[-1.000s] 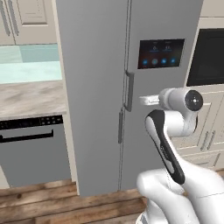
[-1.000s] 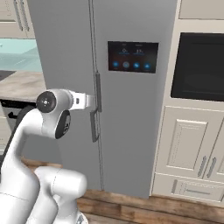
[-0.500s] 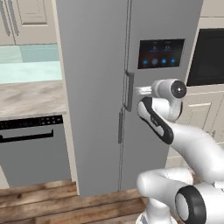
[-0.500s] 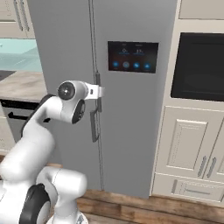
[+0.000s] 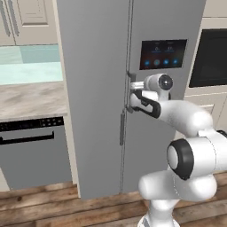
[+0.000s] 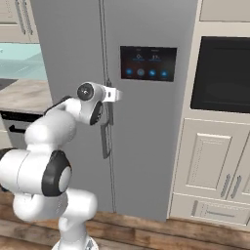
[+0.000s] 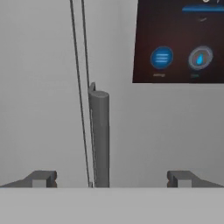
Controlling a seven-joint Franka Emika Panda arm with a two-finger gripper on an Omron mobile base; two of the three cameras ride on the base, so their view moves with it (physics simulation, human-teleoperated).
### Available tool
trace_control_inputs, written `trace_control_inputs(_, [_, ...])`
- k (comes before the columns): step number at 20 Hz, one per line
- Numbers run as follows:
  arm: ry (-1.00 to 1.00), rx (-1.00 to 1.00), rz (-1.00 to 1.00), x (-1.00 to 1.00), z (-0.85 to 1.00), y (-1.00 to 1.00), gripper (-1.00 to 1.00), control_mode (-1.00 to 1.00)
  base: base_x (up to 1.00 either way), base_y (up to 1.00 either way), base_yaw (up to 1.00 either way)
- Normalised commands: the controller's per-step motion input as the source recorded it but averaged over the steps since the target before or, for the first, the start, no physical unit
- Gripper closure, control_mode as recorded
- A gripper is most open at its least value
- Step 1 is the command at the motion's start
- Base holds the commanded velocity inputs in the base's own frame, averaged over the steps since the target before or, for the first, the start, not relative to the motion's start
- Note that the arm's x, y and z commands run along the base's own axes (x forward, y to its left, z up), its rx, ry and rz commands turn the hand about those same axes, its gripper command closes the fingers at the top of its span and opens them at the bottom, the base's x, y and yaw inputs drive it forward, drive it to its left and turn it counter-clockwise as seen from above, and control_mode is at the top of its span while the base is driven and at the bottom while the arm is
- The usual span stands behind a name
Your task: Retrieve the banana and kiwi from the fridge and place them into the bowl on the dining table.
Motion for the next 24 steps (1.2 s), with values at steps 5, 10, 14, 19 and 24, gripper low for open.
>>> trace_control_inputs(5, [0.04,0.00,0.00,0.63,-0.44,0.00,-1.00,-1.00,0.00,0.00,0.00])
trace_control_inputs(10, [0.01,0.00,0.00,0.49,-0.50,0.00,-1.00,-1.00,0.00,0.00,0.00])
trace_control_inputs(14, [0.00,0.00,0.00,0.48,-0.24,0.00,-1.00,-1.00,0.00,0.00,0.00])
trace_control_inputs(19, [0.00,0.00,0.00,0.47,-0.03,0.00,-1.00,-1.00,0.00,0.00,0.00])
trace_control_inputs(24, [0.00,0.00,0.00,0.56,-0.02,0.00,-1.00,-1.00,0.00,0.00,0.00])
